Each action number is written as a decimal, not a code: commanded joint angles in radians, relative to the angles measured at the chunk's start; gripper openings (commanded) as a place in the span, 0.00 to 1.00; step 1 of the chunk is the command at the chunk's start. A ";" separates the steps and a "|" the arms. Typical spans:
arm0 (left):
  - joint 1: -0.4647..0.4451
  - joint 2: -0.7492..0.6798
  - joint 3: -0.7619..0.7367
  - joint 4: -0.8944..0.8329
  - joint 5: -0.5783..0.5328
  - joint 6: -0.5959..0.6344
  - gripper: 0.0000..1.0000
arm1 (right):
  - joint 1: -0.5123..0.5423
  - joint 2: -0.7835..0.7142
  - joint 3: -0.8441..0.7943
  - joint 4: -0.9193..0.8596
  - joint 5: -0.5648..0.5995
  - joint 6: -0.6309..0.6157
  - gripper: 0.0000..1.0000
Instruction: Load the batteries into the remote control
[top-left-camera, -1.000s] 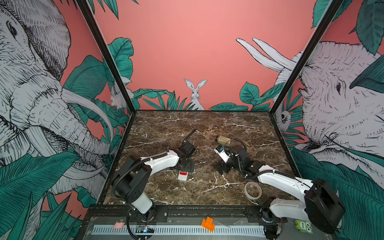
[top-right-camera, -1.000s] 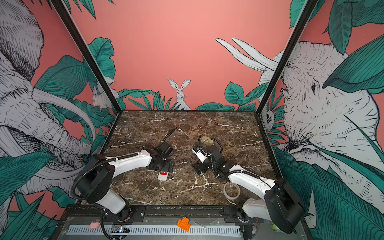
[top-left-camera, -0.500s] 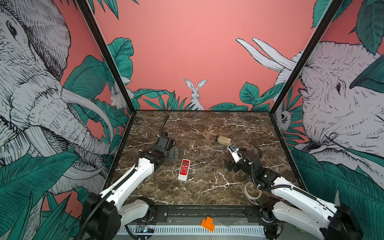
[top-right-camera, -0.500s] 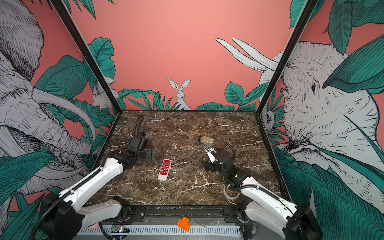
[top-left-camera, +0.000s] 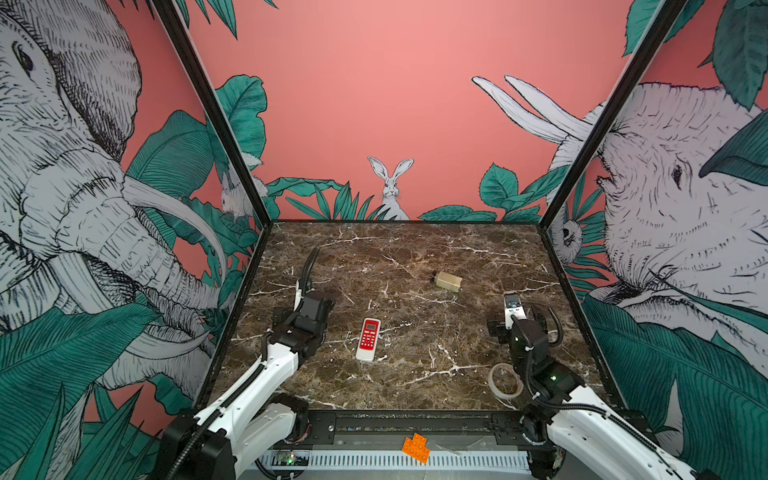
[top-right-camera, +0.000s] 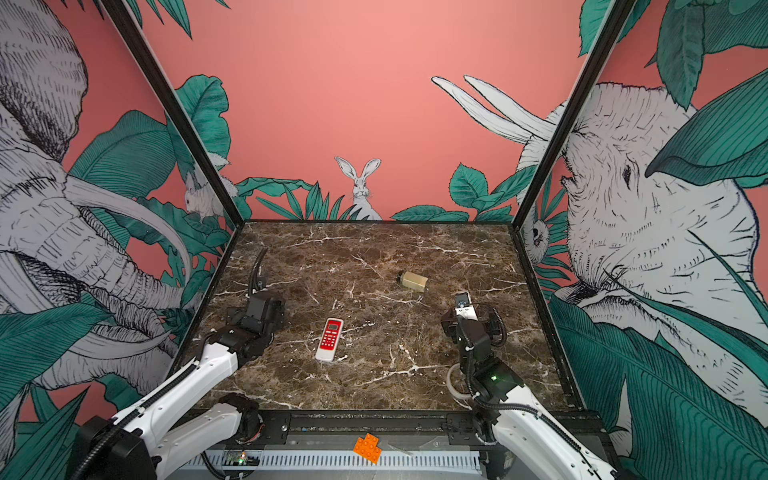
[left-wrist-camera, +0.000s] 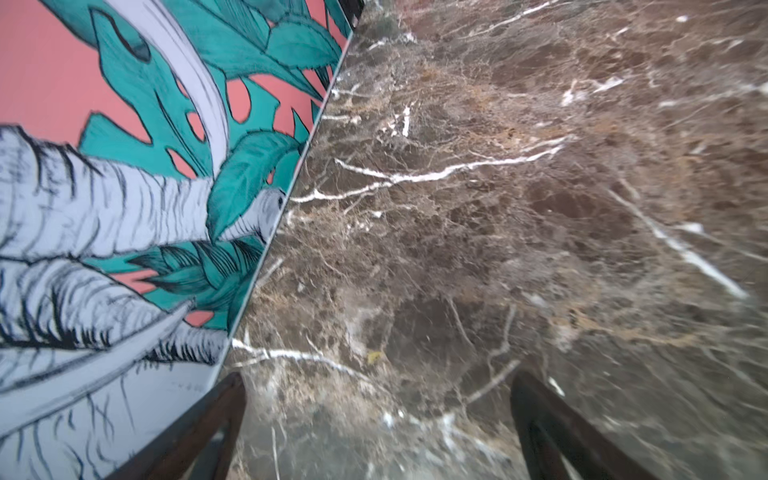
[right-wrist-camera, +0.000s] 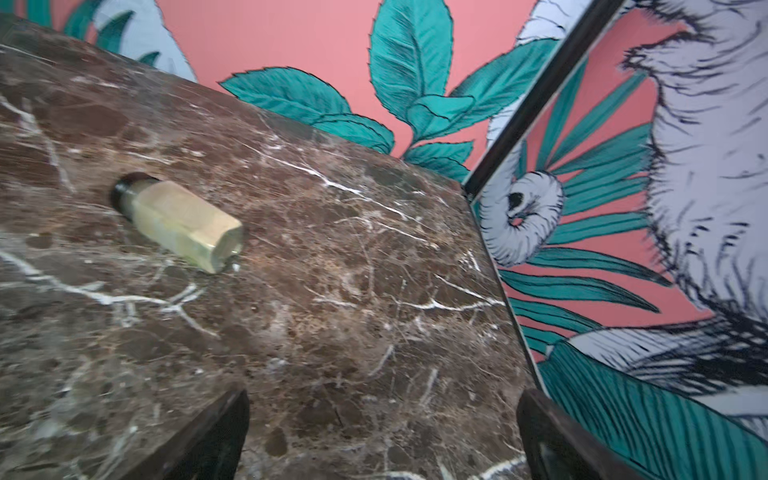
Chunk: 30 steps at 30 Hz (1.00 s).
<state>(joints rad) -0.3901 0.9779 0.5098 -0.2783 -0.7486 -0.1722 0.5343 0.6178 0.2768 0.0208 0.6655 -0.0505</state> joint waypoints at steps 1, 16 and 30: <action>0.005 0.004 -0.093 0.247 -0.050 0.117 0.99 | -0.009 -0.011 -0.052 0.045 0.096 0.008 0.99; 0.057 0.183 -0.220 0.870 0.037 0.281 1.00 | -0.036 0.178 -0.186 0.541 0.039 -0.094 0.99; 0.100 0.485 -0.137 1.188 0.190 0.412 1.00 | -0.151 0.827 -0.134 1.327 -0.093 -0.211 0.99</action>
<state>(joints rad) -0.3103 1.4422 0.3515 0.7982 -0.6006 0.2001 0.4049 1.3853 0.1158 1.0710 0.6060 -0.2272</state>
